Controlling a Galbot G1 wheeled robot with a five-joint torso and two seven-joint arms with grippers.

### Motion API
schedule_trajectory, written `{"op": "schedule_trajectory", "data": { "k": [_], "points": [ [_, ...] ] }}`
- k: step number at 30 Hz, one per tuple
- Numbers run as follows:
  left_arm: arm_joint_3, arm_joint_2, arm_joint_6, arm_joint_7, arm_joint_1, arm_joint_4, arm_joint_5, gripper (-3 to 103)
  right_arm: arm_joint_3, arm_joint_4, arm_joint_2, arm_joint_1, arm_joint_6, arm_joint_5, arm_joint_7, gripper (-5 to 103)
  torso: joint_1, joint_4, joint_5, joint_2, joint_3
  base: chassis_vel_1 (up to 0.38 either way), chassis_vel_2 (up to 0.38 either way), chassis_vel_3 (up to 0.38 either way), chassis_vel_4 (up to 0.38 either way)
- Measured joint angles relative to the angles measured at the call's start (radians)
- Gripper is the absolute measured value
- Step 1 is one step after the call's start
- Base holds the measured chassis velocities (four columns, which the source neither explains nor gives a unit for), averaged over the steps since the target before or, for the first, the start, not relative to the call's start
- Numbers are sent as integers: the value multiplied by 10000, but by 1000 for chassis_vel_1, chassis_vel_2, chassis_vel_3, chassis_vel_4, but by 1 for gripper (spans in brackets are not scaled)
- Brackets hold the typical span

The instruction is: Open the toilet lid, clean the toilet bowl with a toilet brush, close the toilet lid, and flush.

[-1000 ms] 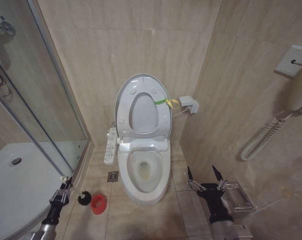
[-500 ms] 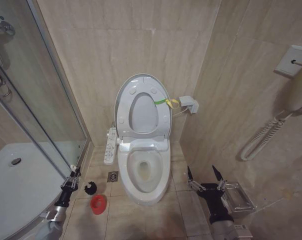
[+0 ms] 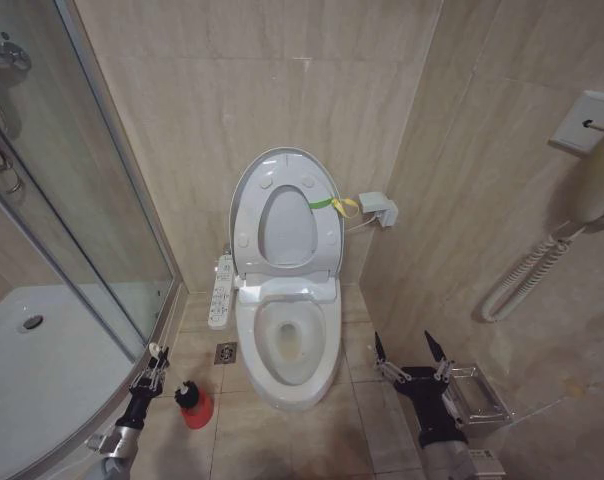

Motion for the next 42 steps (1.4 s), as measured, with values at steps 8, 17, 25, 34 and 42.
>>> {"op": "schedule_trajectory", "data": {
  "k": [8,17,25,34,42],
  "points": [
    [-52,79,3,130,-162,393,116,19,0,0,0,0,0,0,0,100,0,-1,0,0,0,0,0,0,0],
    [-50,215,4,123,-251,825,431,19,0,0,0,0,0,0,0,100,0,-1,-3,0,0,0,0,0,0],
    [69,514,4,91,-338,1040,502,19,0,0,0,0,0,0,0,100,0,0,-2,0,0,0,0,0,0],
    [384,654,22,6,-913,1675,519,19,0,0,0,0,0,0,0,100,0,-1,0,0,0,0,0,0,0],
    [854,500,29,-112,-1442,1897,501,19,0,0,0,0,0,0,0,100,0,-5,0,0,0,0,0,0,0]
  ]
}}
